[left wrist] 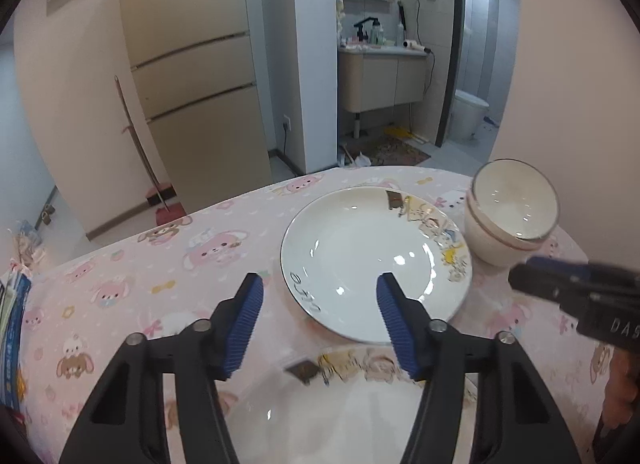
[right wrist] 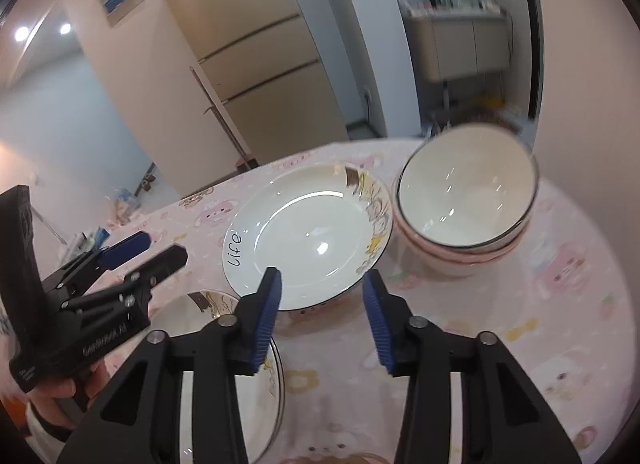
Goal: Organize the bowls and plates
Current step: 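Grip the rim of the cartoon-rimmed 'life' plate with the right tool, then lift the gripped plate up off the table with the right tool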
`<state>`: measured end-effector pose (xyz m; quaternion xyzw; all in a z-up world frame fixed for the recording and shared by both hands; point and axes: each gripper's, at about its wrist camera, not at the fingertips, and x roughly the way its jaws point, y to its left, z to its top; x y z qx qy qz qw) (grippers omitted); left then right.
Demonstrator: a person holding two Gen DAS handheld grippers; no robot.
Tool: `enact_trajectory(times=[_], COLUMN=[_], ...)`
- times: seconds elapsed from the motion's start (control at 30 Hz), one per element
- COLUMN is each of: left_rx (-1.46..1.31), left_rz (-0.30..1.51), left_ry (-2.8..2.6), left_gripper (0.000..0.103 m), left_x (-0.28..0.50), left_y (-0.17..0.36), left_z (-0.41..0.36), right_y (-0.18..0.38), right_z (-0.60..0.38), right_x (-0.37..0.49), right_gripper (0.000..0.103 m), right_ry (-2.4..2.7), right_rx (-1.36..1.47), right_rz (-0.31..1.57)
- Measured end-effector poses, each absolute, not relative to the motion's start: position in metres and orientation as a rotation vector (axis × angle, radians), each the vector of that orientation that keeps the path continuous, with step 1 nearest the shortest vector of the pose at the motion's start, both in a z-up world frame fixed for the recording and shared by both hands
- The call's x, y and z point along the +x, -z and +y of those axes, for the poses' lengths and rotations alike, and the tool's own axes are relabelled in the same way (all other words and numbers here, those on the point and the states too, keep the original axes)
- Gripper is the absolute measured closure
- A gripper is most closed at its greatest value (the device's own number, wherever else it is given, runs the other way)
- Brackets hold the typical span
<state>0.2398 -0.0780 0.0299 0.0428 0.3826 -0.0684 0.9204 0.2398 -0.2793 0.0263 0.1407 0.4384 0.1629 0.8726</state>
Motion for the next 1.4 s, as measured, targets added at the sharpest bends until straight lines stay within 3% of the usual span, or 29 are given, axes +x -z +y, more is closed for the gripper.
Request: enact_trajectory(times=[0.07,0.13,0.33,0.47,0.63,0.7,0.73,0.93,1.4], left_rx=[0.081,0.068,0.015,0.042,-0.016,-0.046,-0.064,-0.109,-0.003], left_rz=[0.823,0.867,0.978,0.988,1.009,1.032,1.049,1.074,1.028], left_ry=[0.137,0.14,0.179,0.148,0.16,0.176,0.192,0.189,0.188], left_gripper=[0.053,0.054,0.054,0.054,0.054,0.061,0.069,0.075,0.08], left_x=[0.261,0.281,0.315,0.324,0.336,0.342,0.346,0.358,0.35], left_y=[-0.026,-0.019,0.012,0.023,0.032,0.037,0.041,0.051,0.056], left_z=[-0.073,-0.067,-0.058,-0.059,-0.05,-0.048,-0.048,-0.046,-0.057], right_y=[-0.012,-0.001,0.02,0.026,0.035,0.037,0.037,0.057,0.046], right_z=[-0.281,-0.283,-0.273,-0.267,-0.278,-0.279,-0.278,-0.278,-0.265], right_x=[0.251,0.258,0.269,0.274,0.279,0.281,0.281,0.288,0.276], right_gripper=[0.069,0.074,0.075,0.088,0.089,0.089,0.089,0.084,0.084], right_ry=[-0.316,-0.286,-0.258,-0.179,-0.188,-0.179,-0.173,-0.229,-0.179], right_rx=[0.339,0.371,0.425,0.354,0.415,0.433,0.44,0.557,0.441], right_rz=[0.961,0.98,1.017,1.018,1.031,1.035,1.034,1.05,1.004])
